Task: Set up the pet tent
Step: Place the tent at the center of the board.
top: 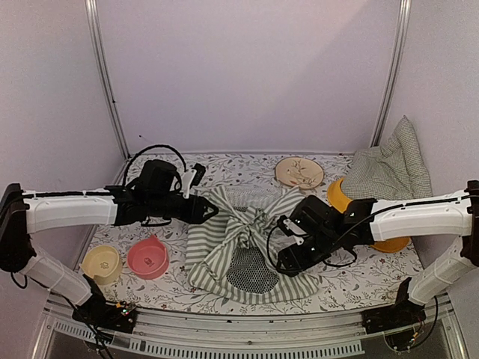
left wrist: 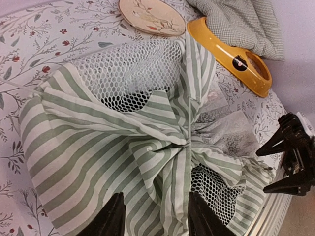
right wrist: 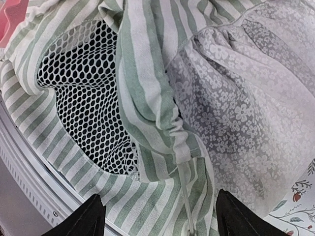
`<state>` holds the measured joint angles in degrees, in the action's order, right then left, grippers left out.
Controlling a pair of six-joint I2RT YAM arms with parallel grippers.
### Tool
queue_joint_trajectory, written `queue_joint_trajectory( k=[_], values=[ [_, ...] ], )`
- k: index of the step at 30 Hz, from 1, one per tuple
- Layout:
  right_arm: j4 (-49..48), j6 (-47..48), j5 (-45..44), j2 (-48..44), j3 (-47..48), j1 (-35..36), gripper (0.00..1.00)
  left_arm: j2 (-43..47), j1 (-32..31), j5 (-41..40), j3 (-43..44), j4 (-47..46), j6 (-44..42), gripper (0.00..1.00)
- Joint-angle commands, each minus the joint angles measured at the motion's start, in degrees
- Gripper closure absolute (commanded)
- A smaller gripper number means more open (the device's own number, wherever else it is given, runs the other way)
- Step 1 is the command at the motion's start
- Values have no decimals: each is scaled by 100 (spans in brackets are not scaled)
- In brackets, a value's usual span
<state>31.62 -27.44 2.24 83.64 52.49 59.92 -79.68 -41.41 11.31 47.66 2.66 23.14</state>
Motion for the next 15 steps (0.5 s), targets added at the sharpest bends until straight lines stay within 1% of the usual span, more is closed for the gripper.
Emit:
queue_joint_trajectory(
  k=[1,5,7,12,15],
  values=[
    [17,-271,-137,-349,-95,-103,20,-267,-179,261,201,-330,-11,57],
    [510,-288,3,-776,-279,-105,26,-542,-390,259,333,-313,-72,58],
    [820,-308,85,-980,-436,-43,33,-635,-414,262,378,-332,-69,59],
    [1468,-703,215,-1426,-775,368,49,-723,-523,275,646,-343,115,61],
    [1549,-868,247,-1472,-869,533,49,-811,-853,114,765,-297,446,63]
  ],
)
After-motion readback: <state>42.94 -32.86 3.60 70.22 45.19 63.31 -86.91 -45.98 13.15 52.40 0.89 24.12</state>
